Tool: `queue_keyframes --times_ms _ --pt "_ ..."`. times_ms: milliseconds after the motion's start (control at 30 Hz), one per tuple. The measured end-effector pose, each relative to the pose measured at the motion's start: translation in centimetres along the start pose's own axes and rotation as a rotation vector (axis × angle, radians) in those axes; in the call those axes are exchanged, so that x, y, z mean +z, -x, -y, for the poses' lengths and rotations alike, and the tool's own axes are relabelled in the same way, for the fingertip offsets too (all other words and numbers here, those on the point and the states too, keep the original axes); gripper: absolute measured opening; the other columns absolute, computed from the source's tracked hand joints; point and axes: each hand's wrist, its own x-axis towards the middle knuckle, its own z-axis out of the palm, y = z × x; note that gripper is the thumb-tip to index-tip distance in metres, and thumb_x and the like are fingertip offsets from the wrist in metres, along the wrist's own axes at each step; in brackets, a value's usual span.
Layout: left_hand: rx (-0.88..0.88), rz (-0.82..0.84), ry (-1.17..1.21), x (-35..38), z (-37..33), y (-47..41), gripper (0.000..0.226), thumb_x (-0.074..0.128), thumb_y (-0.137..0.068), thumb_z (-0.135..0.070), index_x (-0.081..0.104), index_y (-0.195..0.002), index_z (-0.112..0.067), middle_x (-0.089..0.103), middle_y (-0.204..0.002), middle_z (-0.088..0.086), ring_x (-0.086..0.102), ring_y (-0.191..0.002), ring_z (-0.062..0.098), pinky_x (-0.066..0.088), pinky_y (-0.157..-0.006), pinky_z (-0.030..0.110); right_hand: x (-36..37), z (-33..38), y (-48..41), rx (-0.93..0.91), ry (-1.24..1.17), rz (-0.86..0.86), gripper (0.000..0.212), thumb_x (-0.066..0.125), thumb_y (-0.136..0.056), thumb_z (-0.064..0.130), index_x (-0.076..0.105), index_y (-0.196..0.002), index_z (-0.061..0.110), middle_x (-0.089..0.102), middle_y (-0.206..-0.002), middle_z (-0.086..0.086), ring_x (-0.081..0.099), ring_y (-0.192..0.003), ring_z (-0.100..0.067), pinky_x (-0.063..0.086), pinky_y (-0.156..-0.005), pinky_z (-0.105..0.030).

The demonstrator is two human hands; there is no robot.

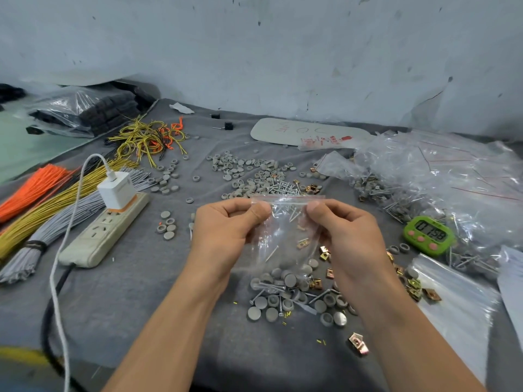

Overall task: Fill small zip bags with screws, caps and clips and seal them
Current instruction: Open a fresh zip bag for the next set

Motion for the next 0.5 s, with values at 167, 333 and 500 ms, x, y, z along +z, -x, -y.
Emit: queue_keyframes --times_ms 167,333,500 --pt "0.000 -0.056 0.054 0.32 -0.03 0.13 0.003 0.079 -0.084 -0.009 0.078 -0.083 -0.007 0.073 -0.067 0.008 0.064 -0.053 0.012 0.056 -0.057 0.026 0.10 -0.01 -0.02 0.039 -0.036 -0.012 0.020 0.074 -0.087 0.005 0.078 -0.069 0.012 0.071 -0.072 -0.014 0.057 -0.075 -0.029 0.052 -0.062 -0.030" --pt "0.029 -0.094 0.085 0.87 0.26 0.16 0.015 0.076 -0.086 -0.002 0.075 -0.073 -0.010 0.070 -0.063 0.004 0.065 -0.052 0.012 0.053 -0.053 0.021 0.06 0.04 0.00 0.050 -0.054 -0.023 0.021 0.075 -0.085 0.004 0.077 -0.066 0.011 0.069 -0.068 -0.015 0.057 -0.072 -0.027 0.050 -0.061 -0.027" --pt "0.030 -0.029 0.069 0.83 0.25 0.24 0.013 0.078 -0.086 -0.007 0.078 -0.074 -0.013 0.073 -0.067 0.004 0.066 -0.057 0.011 0.054 -0.055 0.021 0.10 -0.27 0.01 -0.029 -0.011 -0.039 0.023 0.072 -0.090 0.007 0.074 -0.068 0.014 0.066 -0.069 -0.010 0.057 -0.062 -0.014 0.048 -0.058 -0.023"
